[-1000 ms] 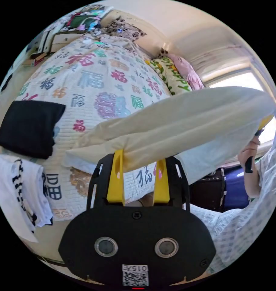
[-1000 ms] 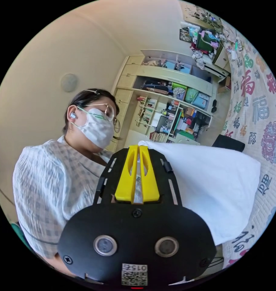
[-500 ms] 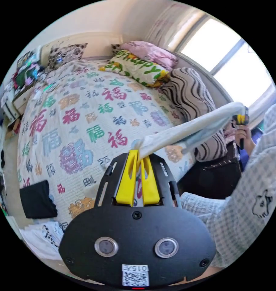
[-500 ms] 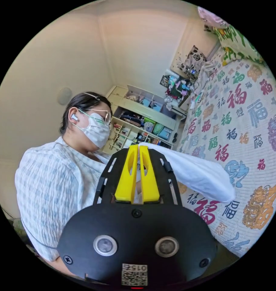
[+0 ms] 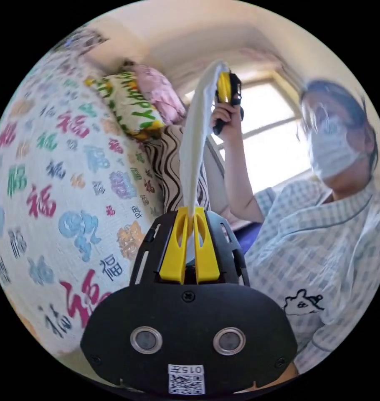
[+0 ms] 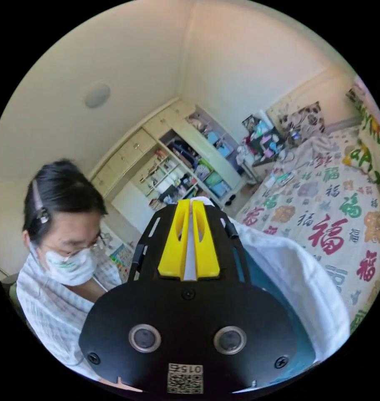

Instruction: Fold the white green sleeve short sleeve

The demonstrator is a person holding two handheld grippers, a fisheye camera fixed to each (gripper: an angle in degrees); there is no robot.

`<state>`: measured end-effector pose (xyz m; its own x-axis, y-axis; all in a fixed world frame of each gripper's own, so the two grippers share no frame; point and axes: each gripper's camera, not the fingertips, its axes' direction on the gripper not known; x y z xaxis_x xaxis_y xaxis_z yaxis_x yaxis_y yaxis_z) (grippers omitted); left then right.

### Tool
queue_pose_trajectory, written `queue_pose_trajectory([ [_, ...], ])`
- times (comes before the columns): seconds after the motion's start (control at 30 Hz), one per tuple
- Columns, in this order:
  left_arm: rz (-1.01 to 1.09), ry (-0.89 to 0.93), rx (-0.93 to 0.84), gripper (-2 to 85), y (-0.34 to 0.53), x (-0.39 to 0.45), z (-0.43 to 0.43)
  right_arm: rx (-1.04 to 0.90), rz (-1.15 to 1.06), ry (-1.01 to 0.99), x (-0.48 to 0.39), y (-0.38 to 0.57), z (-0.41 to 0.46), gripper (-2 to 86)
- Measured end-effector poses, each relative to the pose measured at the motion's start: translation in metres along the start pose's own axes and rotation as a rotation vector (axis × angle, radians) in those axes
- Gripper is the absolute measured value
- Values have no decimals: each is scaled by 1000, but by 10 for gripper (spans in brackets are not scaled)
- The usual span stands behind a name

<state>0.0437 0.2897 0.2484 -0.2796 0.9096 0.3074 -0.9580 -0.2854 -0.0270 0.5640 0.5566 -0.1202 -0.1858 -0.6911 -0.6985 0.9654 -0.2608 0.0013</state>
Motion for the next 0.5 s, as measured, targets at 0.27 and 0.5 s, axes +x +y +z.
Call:
queue_pose_trajectory([
  [0.27, -668, -277, 177, 10, 155, -211, -29, -561, 336, 105, 130, 59, 159, 60],
  [0.5, -689, -430, -11, 76, 184, -242, 2, -527, 674, 361, 190, 163, 103, 60],
])
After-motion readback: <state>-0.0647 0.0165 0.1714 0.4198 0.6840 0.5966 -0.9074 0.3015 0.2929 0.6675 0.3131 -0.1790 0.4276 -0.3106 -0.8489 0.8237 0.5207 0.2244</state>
